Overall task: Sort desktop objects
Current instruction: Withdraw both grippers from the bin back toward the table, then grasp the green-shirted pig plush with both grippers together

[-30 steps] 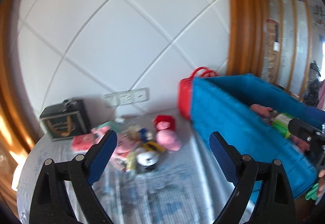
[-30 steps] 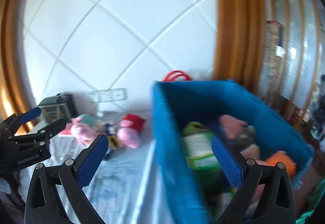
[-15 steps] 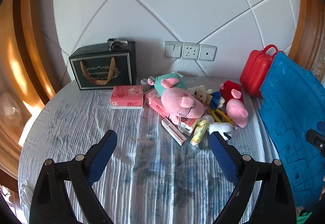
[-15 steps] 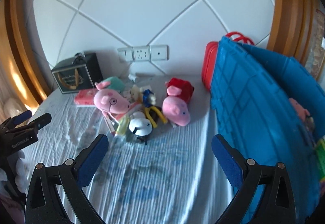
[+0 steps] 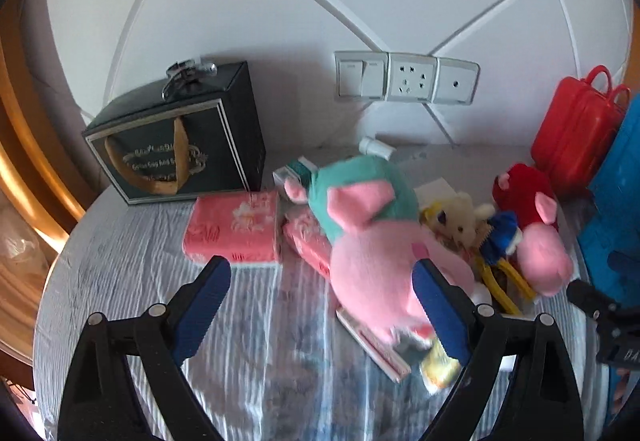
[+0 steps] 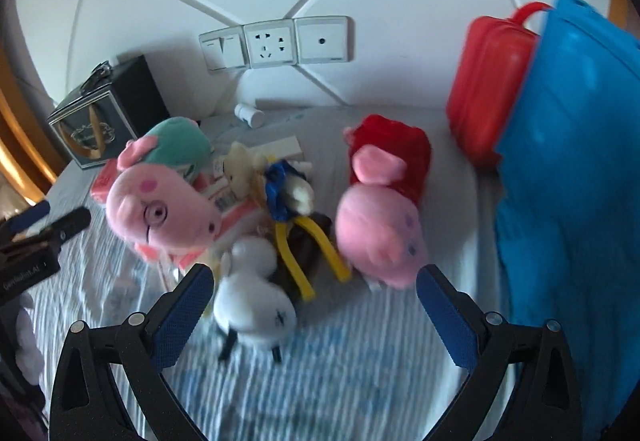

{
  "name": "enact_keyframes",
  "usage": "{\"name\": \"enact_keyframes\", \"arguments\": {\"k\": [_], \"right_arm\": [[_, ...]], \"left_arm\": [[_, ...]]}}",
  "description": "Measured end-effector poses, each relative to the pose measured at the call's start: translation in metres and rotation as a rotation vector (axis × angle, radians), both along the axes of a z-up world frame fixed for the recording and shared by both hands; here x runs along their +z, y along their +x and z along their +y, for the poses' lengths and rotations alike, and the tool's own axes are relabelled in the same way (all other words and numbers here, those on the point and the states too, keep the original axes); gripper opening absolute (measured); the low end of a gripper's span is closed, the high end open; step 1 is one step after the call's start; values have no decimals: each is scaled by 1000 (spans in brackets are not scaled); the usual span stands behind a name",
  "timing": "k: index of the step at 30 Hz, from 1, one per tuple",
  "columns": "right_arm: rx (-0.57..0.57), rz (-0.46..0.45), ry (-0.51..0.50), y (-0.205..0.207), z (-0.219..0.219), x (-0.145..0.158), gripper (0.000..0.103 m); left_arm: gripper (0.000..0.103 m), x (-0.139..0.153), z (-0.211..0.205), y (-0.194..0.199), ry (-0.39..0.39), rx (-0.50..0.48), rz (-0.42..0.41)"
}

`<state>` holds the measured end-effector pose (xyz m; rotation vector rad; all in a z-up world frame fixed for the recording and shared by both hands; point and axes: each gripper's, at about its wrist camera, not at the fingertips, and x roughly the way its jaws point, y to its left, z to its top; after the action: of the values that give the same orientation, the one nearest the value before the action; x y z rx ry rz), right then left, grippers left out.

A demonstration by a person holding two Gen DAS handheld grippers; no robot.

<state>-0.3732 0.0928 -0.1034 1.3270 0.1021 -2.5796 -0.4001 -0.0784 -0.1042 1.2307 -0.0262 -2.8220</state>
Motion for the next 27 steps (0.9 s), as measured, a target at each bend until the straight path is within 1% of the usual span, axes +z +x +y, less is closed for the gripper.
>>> {"name": "enact_keyframes", "arguments": {"k": [1,2,4,6,7,9,11,13,15,16,18,20,21,23,24,27], "right_arm": [[1,1,-2,-11,-6,-4,103],[1,1,-8,-21,-13,-7,103],[6,-1,-14,-39,-28,-15,103],[13,-6,-1,-52,-43,-22,103],[20,-9,-1,-55,-49,-25,103],[34,-9,-2,-57,-59,-28,103],[43,-7,-2,-56,-68,-32,103],[77,-28,-18,-51,-84,-39,103],[134,-64,-24,-42,-104,-49,103],[169,-82,-39,-35,-114,-54,103],[245,-125,-58,-16,-131,-62,103],[316,-136,-44,6,-145,-70,103],[358,-141,-23,22,-151,-75,103],[409,-156,-7,43,-154,-80,103],[422,-164,11,54,-155,-84,103],[414,-184,54,77,-149,-92,103]], "left_arm": [[93,0,0,-20,0,-7,2],[93,-2,0,-34,-2,-9,-15],[93,-22,0,-63,-29,-1,-79],[93,-43,-1,-66,-67,9,-131],[93,-51,-6,-54,-68,21,-108],[93,-57,-15,-30,-84,59,-75],[92,-70,-29,-4,-61,88,-108],[92,-86,-39,19,-23,67,-168],[92,-96,-44,38,-27,45,-209],[92,-98,-50,53,-27,41,-217],[92,-94,-63,75,-4,50,-213],[92,-85,-79,100,9,60,-196],[92,-80,-85,109,10,63,-185],[92,-67,-98,123,22,58,-159],[92,-63,-101,126,25,58,-147],[92,-56,-102,130,29,30,-132]]}}
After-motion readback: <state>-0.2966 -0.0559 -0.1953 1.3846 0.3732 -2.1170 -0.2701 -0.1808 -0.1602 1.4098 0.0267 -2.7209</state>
